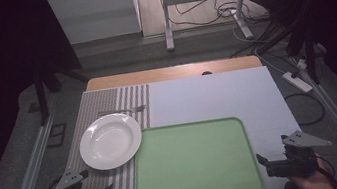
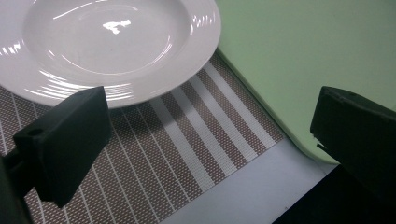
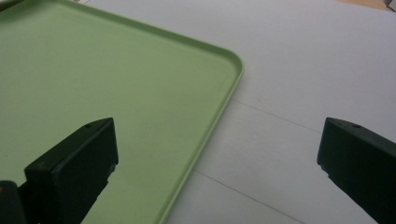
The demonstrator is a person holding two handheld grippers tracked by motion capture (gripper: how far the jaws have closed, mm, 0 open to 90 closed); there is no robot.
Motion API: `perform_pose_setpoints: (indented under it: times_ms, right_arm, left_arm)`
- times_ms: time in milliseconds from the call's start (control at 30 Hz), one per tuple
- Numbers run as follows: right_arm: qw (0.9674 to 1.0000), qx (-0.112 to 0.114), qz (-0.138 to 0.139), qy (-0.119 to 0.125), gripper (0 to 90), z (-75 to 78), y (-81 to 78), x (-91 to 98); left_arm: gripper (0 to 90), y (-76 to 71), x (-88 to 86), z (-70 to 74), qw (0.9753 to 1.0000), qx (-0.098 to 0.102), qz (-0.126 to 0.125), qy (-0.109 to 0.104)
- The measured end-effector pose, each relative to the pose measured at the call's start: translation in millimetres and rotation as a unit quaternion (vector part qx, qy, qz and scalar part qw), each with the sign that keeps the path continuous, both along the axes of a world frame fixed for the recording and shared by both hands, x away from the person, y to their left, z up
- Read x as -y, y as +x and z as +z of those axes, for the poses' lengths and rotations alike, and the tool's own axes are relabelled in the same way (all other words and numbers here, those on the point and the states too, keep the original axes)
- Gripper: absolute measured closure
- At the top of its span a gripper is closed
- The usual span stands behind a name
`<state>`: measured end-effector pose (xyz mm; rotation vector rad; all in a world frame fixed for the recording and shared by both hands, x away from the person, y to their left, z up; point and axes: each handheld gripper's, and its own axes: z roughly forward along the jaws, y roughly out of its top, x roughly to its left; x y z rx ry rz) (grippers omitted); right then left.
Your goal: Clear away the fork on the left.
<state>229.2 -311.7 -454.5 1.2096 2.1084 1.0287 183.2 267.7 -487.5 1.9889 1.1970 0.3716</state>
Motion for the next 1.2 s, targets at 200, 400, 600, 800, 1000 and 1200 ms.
perform_pose_setpoints:
  times_ms: [200, 400, 600, 800, 1000, 1200]
  right_arm:
    - [0.9999, 0.002, -0.009, -0.007, 0.0, -0.1, -0.6, -0.8]
    - [0.9999, 0.004, -0.016, -0.001, 0.0, 0.5, -2.2, 0.7]
    - [0.9997, 0.004, 0.008, -0.025, 0.0, -0.7, -2.7, -4.5]
    - [0.9995, 0.005, 0.003, -0.032, 0.0, -0.9, -3.3, -5.7]
    - [0.9992, 0.001, 0.004, -0.040, 0.0, -1.2, -2.8, -7.0]
    - [0.9992, 0.002, 0.001, -0.041, 0.0, -1.0, -2.9, -7.0]
  left_arm:
    - [0.0, 0.9, 0.2, -0.1, 1.0000, -0.003, -0.008, -0.001]
    - [0.0, 1.6, 1.2, -0.3, 0.9999, -0.007, -0.010, 0.003]
    - [0.0, 2.0, -0.6, -0.5, 0.9999, -0.009, -0.010, -0.006]
    - [0.0, 1.2, -2.4, -0.1, 0.9999, -0.005, -0.005, -0.013]
    - [0.0, 1.1, -2.3, 1.5, 0.9994, -0.008, -0.017, -0.030]
    - [0.0, 1.5, -3.6, 5.6, 0.9991, 0.012, -0.017, -0.038]
